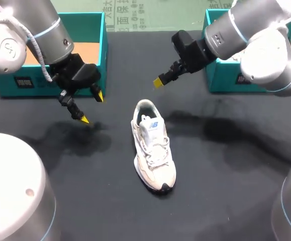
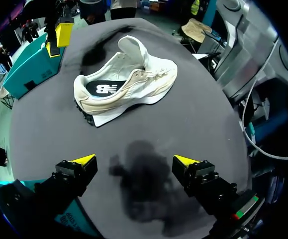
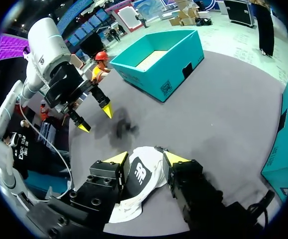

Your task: Take the shoe out of the shoebox, open the shoe tongue, remove and reinsert the insole, then place the shoe into the shoebox

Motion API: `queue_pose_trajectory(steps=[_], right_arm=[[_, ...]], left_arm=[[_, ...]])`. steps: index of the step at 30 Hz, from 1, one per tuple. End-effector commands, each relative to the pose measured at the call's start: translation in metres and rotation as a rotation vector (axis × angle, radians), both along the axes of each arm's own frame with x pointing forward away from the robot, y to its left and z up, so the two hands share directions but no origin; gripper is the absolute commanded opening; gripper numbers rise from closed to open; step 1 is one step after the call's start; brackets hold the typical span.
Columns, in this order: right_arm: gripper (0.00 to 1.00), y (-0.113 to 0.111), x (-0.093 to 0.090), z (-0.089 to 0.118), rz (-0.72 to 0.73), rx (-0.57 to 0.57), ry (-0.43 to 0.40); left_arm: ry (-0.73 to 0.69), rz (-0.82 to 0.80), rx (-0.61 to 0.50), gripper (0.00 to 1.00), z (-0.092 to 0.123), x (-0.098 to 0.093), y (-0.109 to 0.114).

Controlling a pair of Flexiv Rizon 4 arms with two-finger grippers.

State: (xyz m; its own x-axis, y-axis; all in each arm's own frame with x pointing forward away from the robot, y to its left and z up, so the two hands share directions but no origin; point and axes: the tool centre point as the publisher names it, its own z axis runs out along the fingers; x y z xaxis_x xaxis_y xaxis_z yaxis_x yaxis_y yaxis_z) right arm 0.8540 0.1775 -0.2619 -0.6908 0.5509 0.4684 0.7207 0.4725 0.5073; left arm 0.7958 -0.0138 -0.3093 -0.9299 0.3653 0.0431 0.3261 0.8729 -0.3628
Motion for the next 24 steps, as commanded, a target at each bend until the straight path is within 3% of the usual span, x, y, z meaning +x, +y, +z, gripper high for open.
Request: queue_pose_trajectory(steps=[1,5,6,8,13,24], right_arm=[[0.45,0.003,-0.003,0.01,-0.002,-0.15,0.035],[0.37,-0.001,-0.005,0.013,-0.048,-0.203,0.044],[0.3,-0.001,-0.006,0.014,-0.06,-0.22,0.044],[0.0,-0.002,-0.008,0.017,-0.077,-0.234,0.044],[0.0,0.003,-0.012,0.023,-0.195,-0.284,0.058],[0.0,0.003,-0.012,0.023,-0.195,-0.284,0.058]], left_arm=[[-0.004,-0.03,0.007,1.0,0.008,0.005,0.012],[-0.019,-0.058,0.008,1.0,0.016,0.011,0.025],[-0.019,-0.058,0.008,1.0,0.016,0.011,0.025],[-0.019,-0.058,0.008,1.0,0.016,0.011,0.025],[-0.019,-0.058,0.008,1.0,0.016,0.011,0.025],[-0.019,-0.058,0.008,1.0,0.016,0.011,0.025]])
